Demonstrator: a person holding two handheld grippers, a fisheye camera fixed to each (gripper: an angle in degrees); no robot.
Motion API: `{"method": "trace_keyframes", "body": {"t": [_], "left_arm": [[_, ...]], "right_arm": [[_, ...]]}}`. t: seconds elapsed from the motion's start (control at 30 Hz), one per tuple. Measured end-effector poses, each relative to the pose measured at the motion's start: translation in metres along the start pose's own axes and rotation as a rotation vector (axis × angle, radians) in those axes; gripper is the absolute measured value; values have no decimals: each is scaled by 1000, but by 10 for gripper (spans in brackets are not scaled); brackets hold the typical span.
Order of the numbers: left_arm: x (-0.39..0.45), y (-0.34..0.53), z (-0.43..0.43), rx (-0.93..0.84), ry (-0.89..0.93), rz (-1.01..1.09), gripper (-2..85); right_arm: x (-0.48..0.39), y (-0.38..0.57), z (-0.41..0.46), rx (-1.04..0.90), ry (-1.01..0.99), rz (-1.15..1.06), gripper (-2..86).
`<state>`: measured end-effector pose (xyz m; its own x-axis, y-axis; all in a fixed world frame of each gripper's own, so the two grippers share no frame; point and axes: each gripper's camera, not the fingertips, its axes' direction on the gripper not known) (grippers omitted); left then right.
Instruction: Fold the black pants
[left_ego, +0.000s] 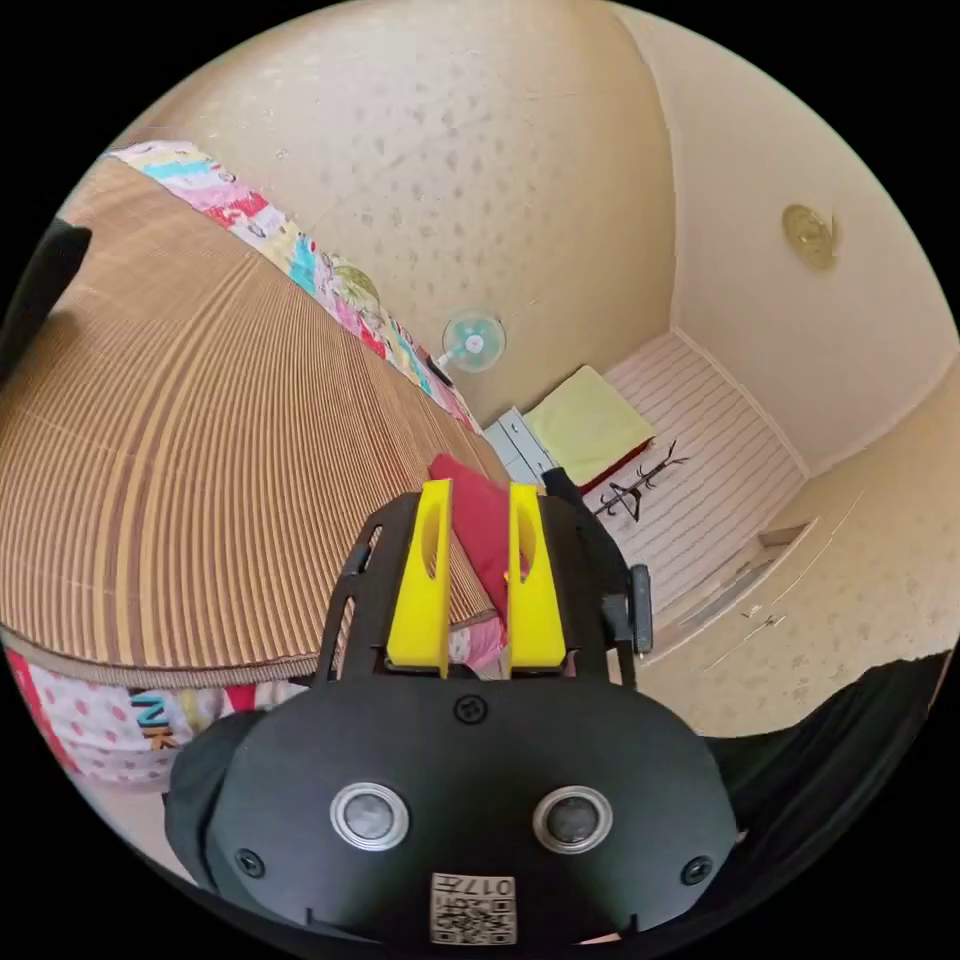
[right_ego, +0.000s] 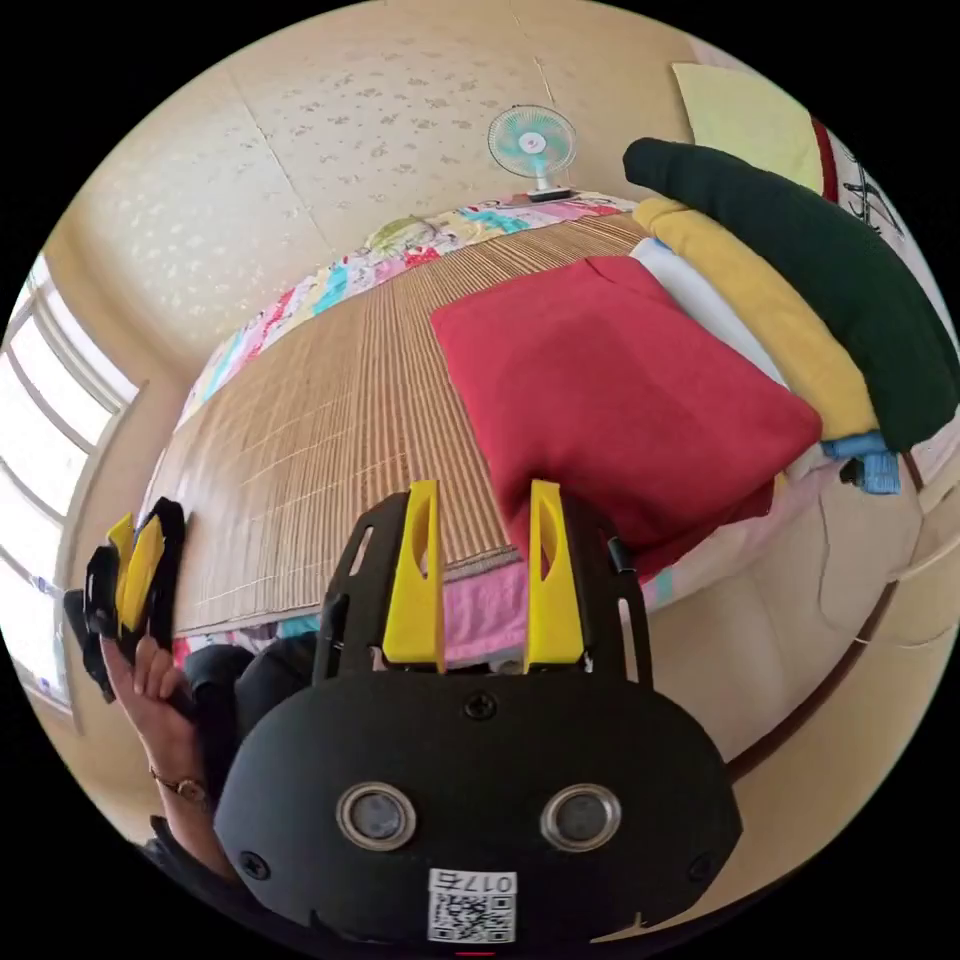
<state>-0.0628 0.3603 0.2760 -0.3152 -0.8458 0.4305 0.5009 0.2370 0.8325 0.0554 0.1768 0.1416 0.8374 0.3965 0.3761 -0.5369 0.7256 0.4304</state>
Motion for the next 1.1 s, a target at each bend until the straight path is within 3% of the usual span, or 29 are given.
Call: {"method": "trace_keyframes", "body": {"t": [0.23,0.37,0.53,0.6,0.77,0.83,1.0,1.1], "left_arm": [[-32,-34,-226,584,-376,-43,50],[-71,12,-340,867,-658,-175,51],[-158,39,-388,789,-711,-414,70],[-199,41,-384,678,-637,-496,125],[-200,53,-369,620,-629,-490,156],[-198,58,-373,600,-526,-472,124],[-191,68,-377,475,-76,-318,71],[-131,62,-365,381,20,-144,65]], "right_arm": [[-51,103,-54,10,-620,-171,72],[-81,99,-48,-88,-715,-322,48],[-125,104,-33,-274,-772,-559,28],[-141,110,-34,-339,-787,-661,26],[-146,107,-25,-447,-803,-694,23],[-127,95,-21,-452,-863,-610,23],[-77,71,-17,-402,-995,-418,25],[-58,63,-18,-371,-1043,-363,24]]}}
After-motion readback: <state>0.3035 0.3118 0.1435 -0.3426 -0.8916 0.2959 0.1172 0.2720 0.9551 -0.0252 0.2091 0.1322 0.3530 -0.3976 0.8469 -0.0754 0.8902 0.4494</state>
